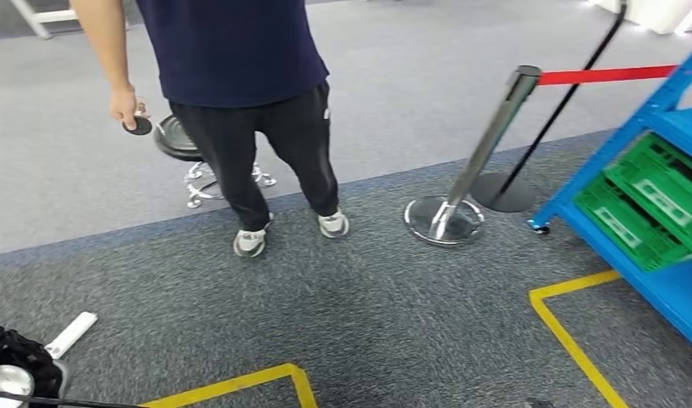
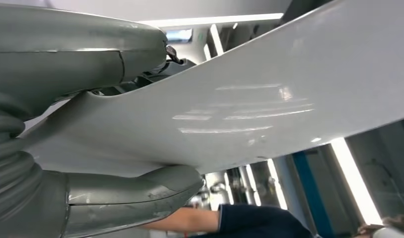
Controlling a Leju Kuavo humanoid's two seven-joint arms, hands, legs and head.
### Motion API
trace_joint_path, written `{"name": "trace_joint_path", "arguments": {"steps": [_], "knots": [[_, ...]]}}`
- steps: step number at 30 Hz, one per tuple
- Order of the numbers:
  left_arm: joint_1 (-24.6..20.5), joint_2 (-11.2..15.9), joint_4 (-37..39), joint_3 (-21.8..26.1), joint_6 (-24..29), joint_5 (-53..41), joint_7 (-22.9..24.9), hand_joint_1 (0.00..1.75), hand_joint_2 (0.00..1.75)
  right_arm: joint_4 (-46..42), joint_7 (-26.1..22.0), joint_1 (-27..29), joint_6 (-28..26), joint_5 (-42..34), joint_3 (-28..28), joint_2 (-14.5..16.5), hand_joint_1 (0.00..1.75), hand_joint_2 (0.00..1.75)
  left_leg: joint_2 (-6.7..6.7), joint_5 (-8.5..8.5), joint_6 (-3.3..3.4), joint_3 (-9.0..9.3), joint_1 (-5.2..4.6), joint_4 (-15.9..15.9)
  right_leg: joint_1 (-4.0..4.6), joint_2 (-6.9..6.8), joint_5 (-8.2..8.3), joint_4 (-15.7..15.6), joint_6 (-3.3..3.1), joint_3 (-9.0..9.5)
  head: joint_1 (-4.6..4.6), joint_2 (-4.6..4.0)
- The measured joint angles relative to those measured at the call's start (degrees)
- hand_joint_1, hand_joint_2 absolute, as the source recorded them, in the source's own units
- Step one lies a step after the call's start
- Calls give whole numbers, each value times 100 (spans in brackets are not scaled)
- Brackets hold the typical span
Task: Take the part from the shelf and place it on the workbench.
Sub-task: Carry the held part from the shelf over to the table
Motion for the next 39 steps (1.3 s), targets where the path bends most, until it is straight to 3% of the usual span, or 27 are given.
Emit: {"name": "trace_joint_path", "arguments": {"steps": [1,2,3,4,6,8,10,11,13,15,17,18,19,20,21,23,24,26,28,30,32,33,34,35,37,39], "knots": [[0,2,0,3,37,-26,0,175,175,1,65,8,6,10,-1,2,0,175,-84,-2,9,-2,-10,2,7,40,-87,332,-9,-197,3,0],[1,5,0,9,77,-21,-1,175,175,1,134,12,20,22,-2,5,0,175,-170,-3,12,0,-17,4,13,53,-61,473,-21,-313,4,0],[1,11,0,21,107,36,-1,175,175,2,191,10,41,34,-2,10,0,175,-258,-4,12,7,-20,6,15,65,81,385,-34,-321,3,0],[2,20,-1,39,121,123,-1,175,175,3,224,4,63,46,-2,15,0,175,-345,-6,8,18,-18,8,13,101,304,96,-47,-229,4,0],[7,47,-25,98,114,291,0,175,175,4,172,-14,100,79,-2,22,0,175,-497,-16,-29,14,-20,34,-25,349,715,-687,-53,81,5,0],[35,86,-79,167,107,297,-1,175,175,4,59,-29,130,110,-1,25,0,175,-630,-9,-94,-30,-21,57,-49,531,836,-1080,-53,252,4,0],[118,128,-111,221,125,231,-2,175,175,4,-12,-52,166,151,2,26,0,175,-757,26,-163,-69,-3,39,-34,444,832,-1102,-90,273,2,0],[170,150,-118,238,143,196,-2,175,175,4,-28,-67,177,182,6,26,0,175,-716,16,-191,-87,-3,51,-30,378,843,-1106,-123,277,2,0],[230,191,-136,254,212,104,-2,175,175,4,-31,-82,171,235,18,25,0,175,-423,-182,-227,-227,-25,341,-28,232,861,-1126,-196,285,-23,0],[248,241,-145,249,353,-59,-2,175,175,4,-45,-72,144,250,24,10,0,175,-95,-574,-248,-571,-39,1086,1,64,854,-1128,-242,284,-43,0],[256,309,-142,234,486,-212,-2,175,175,4,-94,-67,131,249,23,-15,0,175,-7,-773,-255,-842,-33,1673,26,-113,842,-1128,-258,283,-43,0],[249,341,-140,223,524,-264,-2,175,175,4,-109,-75,121,243,22,-23,0,175,5,-712,-251,-832,-31,1673,33,-192,837,-1128,-262,287,-43,0],[234,367,-140,209,547,-302,-2,175,175,4,-109,-87,94,225,22,-27,0,175,29,-562,-243,-712,-32,1462,37,-270,831,-1128,-262,295,-42,0],[213,385,-140,191,572,-336,-3,175,175,4,-103,-100,45,175,17,-28,0,175,119,-374,-229,-507,-38,1099,43,-341,822,-1128,-256,310,-43,0],[184,397,-140,174,618,-381,-3,175,175,3,-106,-109,-24,92,2,-28,0,175,290,-230,-220,-285,-60,695,61,-407,803,-1120,-239,324,-45,0],[147,406,-140,139,756,-507,-3,175,175,1,-161,-117,-158,-126,-71,-28,0,175,530,-106,-166,-14,-101,183,96,-525,769,-1114,-192,350,-43,0],[148,407,-140,130,830,-594,-3,175,175,0,-202,-118,-205,-211,-120,-26,0,175,549,-119,-137,9,-123,111,108,-587,753,-1115,-166,364,-38,0],[182,407,-142,119,916,-790,-3,175,175,0,-251,-122,-276,-240,-186,-21,0,175,390,-109,-60,-9,-124,93,91,-683,724,-1124,-109,389,-24,0],[202,393,-147,95,934,-986,-4,175,175,0,-209,-119,-371,-135,-193,-21,0,175,241,-85,12,-7,-99,67,62,-439,566,-914,-44,313,-6,0],[210,369,-151,41,939,-1091,-4,175,175,-2,-131,-88,-479,-72,-195,-49,0,175,95,-71,62,-8,-82,59,51,-64,219,-241,-12,10,20,0],[230,344,-151,-9,939,-1092,-4,175,175,-6,-91,-43,-527,-55,-205,-101,0,175,-74,-66,83,-12,-83,61,55,45,-33,462,-6,-356,30,0],[241,332,-151,-28,939,-1090,-4,175,175,-7,-87,-29,-531,-48,-211,-125,0,175,-162,-63,84,-11,-81,62,55,55,-5,565,-7,-437,31,0],[250,323,-154,-44,939,-1097,-4,175,175,-9,-100,-23,-530,-40,-215,-146,0,175,-249,-60,80,-5,-77,64,50,68,142,426,-10,-400,30,0],[253,316,-167,-55,939,-1112,-4,175,175,-11,-142,-20,-529,-40,-217,-166,0,175,-334,-58,70,3,-69,65,38,106,367,88,-11,-262,31,0],[251,304,-224,-62,939,-1118,-4,175,175,-20,-300,-21,-531,-100,-235,-191,0,175,-486,-54,22,5,-61,80,-7,332,721,-716,-6,99,29,0],[255,308,-284,-57,939,-1067,-4,175,175,-30,-436,-27,-532,-204,-279,-202,0,175,-604,-30,-46,-23,-60,85,-26,481,802,-1083,-16,285,26,0]]}}
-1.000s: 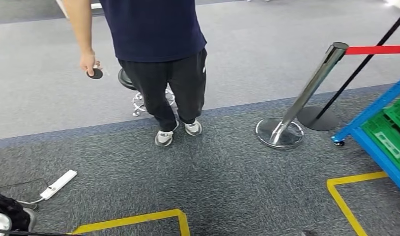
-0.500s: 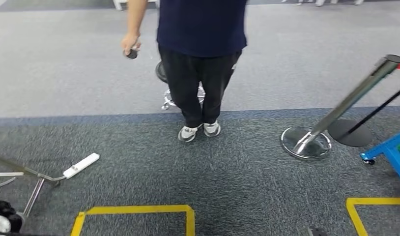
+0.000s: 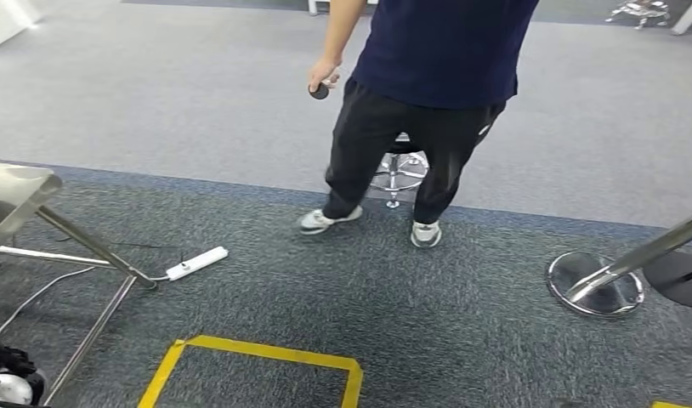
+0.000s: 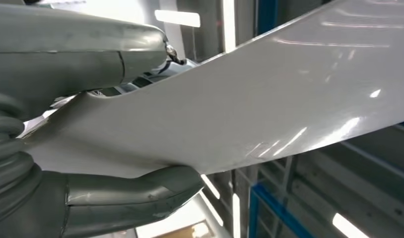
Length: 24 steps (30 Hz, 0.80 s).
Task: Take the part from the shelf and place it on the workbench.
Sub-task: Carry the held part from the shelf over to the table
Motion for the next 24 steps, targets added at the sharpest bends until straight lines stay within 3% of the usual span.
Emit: {"name": "trace_joint_path", "arguments": {"steps": [5,6,9,10,11,12,14,16,17,18,19,21,23,24], "knots": [[19,10,-26,2,0,42,0,175,175,-8,-37,-9,1,-53,-37,-6,0,175,-82,39,-57,-27,14,-21,26,-59,3,-10,-31,22,0,0],[34,15,-39,2,1,46,0,175,175,-9,-46,-13,3,-58,-42,-7,0,175,-7,4,-82,-54,12,18,28,-119,18,-22,-73,23,-11,0],[67,34,-77,-1,2,66,0,175,175,-24,-69,15,7,-76,-98,-20,0,175,510,-638,-173,-643,2,1260,62,-520,55,-61,-225,10,-54,0],[69,36,-79,-2,2,72,0,175,175,-28,-69,30,7,-78,-118,-24,0,175,603,-780,-180,-805,3,1629,78,-642,51,-61,-239,4,-58,0],[73,37,-79,-2,2,76,0,175,175,-28,-69,32,7,-79,-129,-25,0,175,615,-705,-173,-765,1,1587,84,-726,48,-61,-242,5,-58,0],[74,38,-81,-2,2,78,0,175,175,-29,-69,28,7,-80,-135,-26,0,175,649,-543,-157,-606,-5,1321,89,-806,44,-60,-243,13,-57,0],[69,43,-89,-2,2,77,-1,175,175,-29,-69,17,8,-81,-139,-26,0,175,950,-223,-100,-138,-55,501,110,-945,25,-52,-225,38,-58,0],[61,48,-98,-2,2,77,-1,175,175,-29,-69,12,9,-84,-141,-26,0,175,1193,-125,-31,109,-114,14,141,-1077,-2,-48,-184,61,-53,0],[63,50,-102,-1,2,79,-1,175,175,-29,-69,10,10,-86,-141,-25,0,175,1187,-139,-4,113,-134,-43,151,-1151,-13,-54,-160,73,-49,0],[69,50,-105,1,2,80,0,175,175,-29,-69,4,12,-87,-142,-25,0,175,1089,-125,28,102,-132,-55,153,-1232,-22,-69,-135,94,-47,0],[77,51,-113,3,2,81,-1,175,175,-29,-69,-4,14,-88,-142,-24,0,175,1009,-109,56,103,-121,-74,146,-1215,-41,-61,-102,102,-45,0],[71,52,-130,3,2,87,-1,175,175,-29,-38,-17,19,-89,-143,-24,0,175,854,-69,114,115,-78,-110,124,-887,-220,211,-33,-6,-26,0],[61,56,-138,-2,2,106,-1,175,175,-29,107,-2,20,-72,-147,-23,0,175,702,-52,152,108,-46,-114,105,-509,-578,928,10,-348,-3,0],[65,59,-137,-8,2,114,-1,175,175,-28,231,15,19,-58,-149,-17,0,175,616,-49,162,104,-42,-113,103,-454,-731,1314,22,-544,3,0]]}}
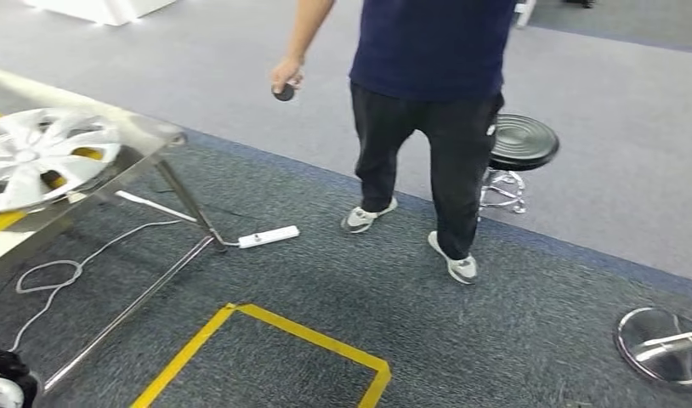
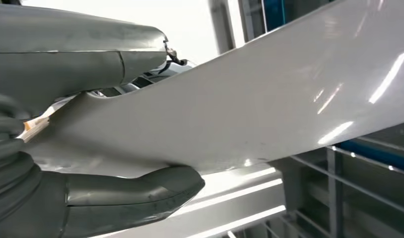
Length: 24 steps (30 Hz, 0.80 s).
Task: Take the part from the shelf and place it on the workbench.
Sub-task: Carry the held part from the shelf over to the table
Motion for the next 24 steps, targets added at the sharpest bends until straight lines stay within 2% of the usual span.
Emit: {"name": "trace_joint_path", "arguments": {"steps": [1,2,3,4,6,7,8,10,11,12,14,15,16,17,18,19,21,23,24], "knots": [[5,4,1,-4,0,3,-1,175,175,1,111,16,-3,9,-2,13,0,175,-92,3,1,-1,4,2,-3,16,-53,242,9,-135,2,0],[11,12,1,-7,0,5,-1,175,175,2,197,27,-11,8,-7,32,0,175,-186,7,-4,1,10,4,-10,21,3,285,15,-179,4,0],[15,28,2,-8,0,18,0,175,175,3,249,30,-25,-4,-16,57,0,175,-278,9,-17,8,20,7,-25,41,179,73,22,-98,4,0],[15,52,2,-8,-1,48,0,175,175,3,266,29,-44,-17,-25,81,0,175,-363,9,-39,13,34,14,-50,100,413,-315,36,74,3,0],[9,128,2,-4,-10,146,1,175,175,9,291,21,-73,-19,-37,142,0,175,-517,5,-111,-10,44,52,-123,420,700,-1073,65,423,9,0],[1,170,2,-2,-17,188,1,175,175,13,305,20,-72,-8,-38,167,0,175,-586,13,-152,-39,48,66,-143,536,737,-1270,56,520,14,0],[-6,206,-1,-1,-21,212,1,175,175,17,320,20,-55,10,-38,187,0,175,-658,31,-197,-73,55,68,-145,597,719,-1333,26,555,16,0],[0,258,-24,-2,-17,211,1,175,175,20,306,18,17,80,-38,202,0,175,-758,71,-272,-122,84,50,-124,457,742,-1341,-67,571,17,0],[33,275,-62,-3,-10,216,1,175,175,20,246,13,65,141,-29,194,0,175,-677,38,-300,-151,83,94,-119,387,754,-1345,-112,573,8,0],[90,294,-118,-4,-5,239,1,175,175,20,132,9,127,214,-11,174,0,175,-521,-68,-320,-227,73,251,-119,313,762,-1354,-154,575,-7,0],[248,321,-250,-6,0,341,1,175,175,19,-129,10,250,363,33,81,0,175,-152,-447,-349,-544,51,931,-104,160,756,-1361,-217,576,-38,0],[312,332,-296,-8,-3,399,1,175,175,19,-207,15,302,437,63,28,0,175,-67,-631,-361,-747,52,1349,-93,71,748,-1361,-235,576,-45,0],[350,338,-321,-9,-6,444,1,175,175,18,-221,20,324,519,98,-21,0,175,-33,-728,-366,-895,55,1654,-84,-26,741,-1361,-245,577,-45,0],[361,345,-331,-12,-11,472,1,175,175,18,-193,20,329,607,146,-56,0,175,-16,-715,-366,-951,56,1767,-77,-125,734,-1361,-250,580,-45,0],[349,351,-331,-16,-14,484,1,175,175,18,-146,12,326,684,200,-79,0,175,9,-594,-359,-881,56,1639,-70,-218,726,-1361,-250,586,-45,0],[324,355,-330,-22,-16,490,1,175,175,18,-96,-1,323,740,250,-89,0,175,62,-414,-344,-710,52,1327,-63,-302,718,-1361,-246,597,-45,0],[237,369,-328,-33,-16,509,0,175,175,20,-16,-30,326,788,322,-90,0,175,368,-124,-285,-266,12,542,-30,-440,686,-1353,-214,624,-49,0],[165,382,-327,-44,-15,527,0,175,175,24,30,-45,327,804,374,-79,0,175,549,-62,-223,-61,-31,150,7,-570,652,-1353,-163,659,-43,0],[148,388,-327,-47,-15,536,0,175,175,27,49,-49,332,820,401,-69,0,175,490,-71,-197,-64,-43,113,16,-644,640,-1359,-136,677,-39,0]]}}
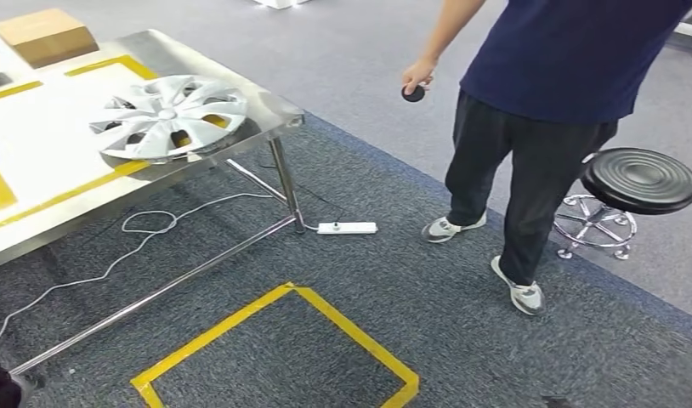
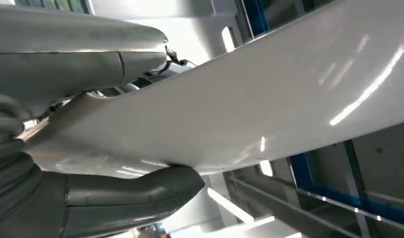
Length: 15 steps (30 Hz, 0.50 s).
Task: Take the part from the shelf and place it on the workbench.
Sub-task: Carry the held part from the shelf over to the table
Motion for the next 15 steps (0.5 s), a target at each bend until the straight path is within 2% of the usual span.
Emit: {"name": "trace_joint_path", "arguments": {"steps": [1,2,3,5,6,7,8,9,10,11,12,13,14,15], "knots": [[-1,5,0,-2,0,15,1,175,175,2,34,-10,6,26,28,8,0,175,-85,16,32,-4,12,-14,-6,-62,-13,-9,28,17,5,0],[-4,11,-1,-2,0,31,1,175,175,3,68,-16,16,55,55,16,0,175,-160,29,62,3,25,-32,-16,-23,-50,19,61,16,11,0],[-16,15,-1,-2,0,53,1,175,175,3,108,-20,24,84,80,22,0,175,-230,44,94,12,45,-50,-27,102,-130,134,91,-24,23,0],[-44,16,-1,-4,0,81,1,175,175,4,166,-9,36,116,119,31,0,175,-363,57,132,23,75,-65,-44,473,-437,722,138,-291,58,0],[-55,17,1,-5,-1,87,1,175,175,5,181,4,49,132,136,35,0,175,-439,58,142,18,80,-64,-48,586,-605,1123,150,-494,68,0],[-58,17,2,-6,-1,78,1,175,175,6,181,19,63,152,155,38,0,175,-523,58,146,15,80,-62,-48,634,-708,1452,157,-676,73,0],[-58,18,2,-7,-1,62,1,175,175,7,169,33,74,173,174,41,0,175,-606,59,145,15,80,-61,-49,651,-706,1608,160,-783,74,0],[-56,19,3,-7,0,40,1,175,175,7,145,40,76,188,189,45,0,175,-694,61,142,20,83,-59,-52,664,-582,1531,157,-778,73,0],[-52,20,3,-7,2,19,1,175,175,7,116,42,68,192,200,47,0,175,-779,62,133,29,88,-56,-59,700,-365,1229,153,-660,73,0],[-48,21,3,-7,4,4,1,175,175,7,93,41,53,185,204,48,0,175,-857,61,116,35,95,-52,-75,799,-147,818,154,-485,74,0],[-46,26,2,-5,5,-2,1,175,175,9,79,39,41,175,204,51,0,175,-933,60,89,28,96,-36,-98,942,2,421,155,-308,74,0],[-42,33,1,-3,6,3,1,175,175,11,77,38,34,166,204,54,0,175,-1001,68,55,10,98,-27,-113,1063,76,155,147,-180,70,0],[-33,43,-1,-1,3,20,1,175,175,14,88,35,38,163,205,56,0,175,-1066,84,15,-16,104,-25,-118,1142,78,33,130,-119,69,0],[-18,54,-2,3,-11,50,1,175,175,16,99,32,56,182,207,59,0,175,-1132,106,-26,-42,111,-31,-111,1143,62,11,99,-100,67,0]]}}
